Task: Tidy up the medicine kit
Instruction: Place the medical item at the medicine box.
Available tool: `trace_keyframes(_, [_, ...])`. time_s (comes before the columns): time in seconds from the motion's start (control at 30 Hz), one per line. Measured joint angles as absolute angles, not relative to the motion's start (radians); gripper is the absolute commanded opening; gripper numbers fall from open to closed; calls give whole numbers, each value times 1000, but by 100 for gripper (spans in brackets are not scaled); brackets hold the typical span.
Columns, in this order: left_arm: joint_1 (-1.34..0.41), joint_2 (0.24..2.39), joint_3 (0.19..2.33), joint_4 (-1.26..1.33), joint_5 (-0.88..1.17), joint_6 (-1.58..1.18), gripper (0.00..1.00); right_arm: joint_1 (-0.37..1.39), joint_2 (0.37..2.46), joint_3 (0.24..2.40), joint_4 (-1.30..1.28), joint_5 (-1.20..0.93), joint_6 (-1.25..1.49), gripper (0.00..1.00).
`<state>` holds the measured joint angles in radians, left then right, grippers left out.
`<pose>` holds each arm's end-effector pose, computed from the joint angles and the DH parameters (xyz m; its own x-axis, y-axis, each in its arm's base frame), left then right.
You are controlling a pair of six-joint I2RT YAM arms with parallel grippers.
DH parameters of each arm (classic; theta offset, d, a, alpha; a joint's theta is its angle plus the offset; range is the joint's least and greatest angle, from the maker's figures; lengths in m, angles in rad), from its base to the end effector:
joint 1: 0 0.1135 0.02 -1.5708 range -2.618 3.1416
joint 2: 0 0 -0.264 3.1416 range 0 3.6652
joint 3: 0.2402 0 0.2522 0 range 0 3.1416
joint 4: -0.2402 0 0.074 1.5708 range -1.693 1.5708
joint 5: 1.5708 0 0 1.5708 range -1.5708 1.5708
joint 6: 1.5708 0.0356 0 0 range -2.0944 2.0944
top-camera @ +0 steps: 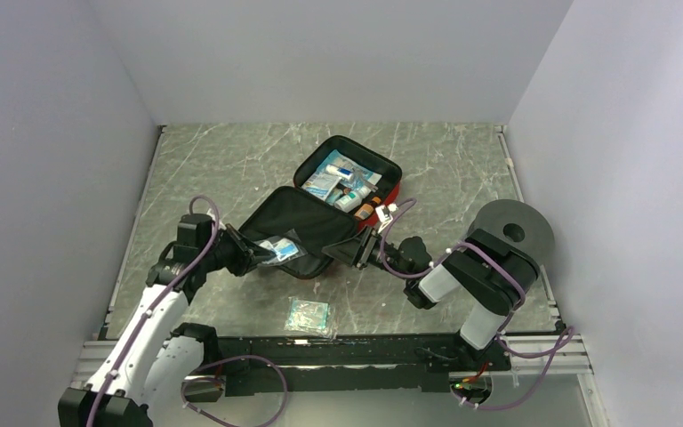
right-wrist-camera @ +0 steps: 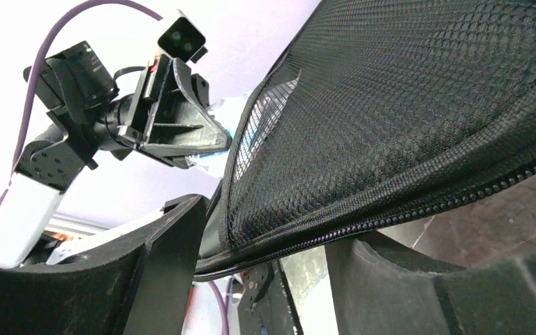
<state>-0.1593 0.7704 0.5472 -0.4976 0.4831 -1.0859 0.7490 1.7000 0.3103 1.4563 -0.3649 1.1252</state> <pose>0.1573 -0.0420 0.2320 -0.7329 -0.6758 -0.0789 -0.3504 0.4744 -0.8076 0.1848 0.1892 0.1523 -0.7883 0.4181 -0.4515 -0.4305 0.1495 0.8901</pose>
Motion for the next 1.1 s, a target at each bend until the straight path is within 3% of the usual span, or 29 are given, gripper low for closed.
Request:
trace_keyframes(0.7, [-416, 944, 546, -272, 382, -1234, 0, 750, 1679, 283, 1457, -364, 1115, 65])
trace_keyframes(0.73, [-421, 952, 546, -266, 379, -1236, 2, 750, 1676, 282, 1456, -364, 1115, 64])
trace_keyframes(0.93, [-430, 969, 546, -259, 368, -1234, 42, 750, 1673, 279, 1454, -364, 1114, 64])
trace_keyframes(1.1, [-430, 928, 558, -303, 344, -1215, 53, 750, 1673, 279, 1452, -364, 1114, 64])
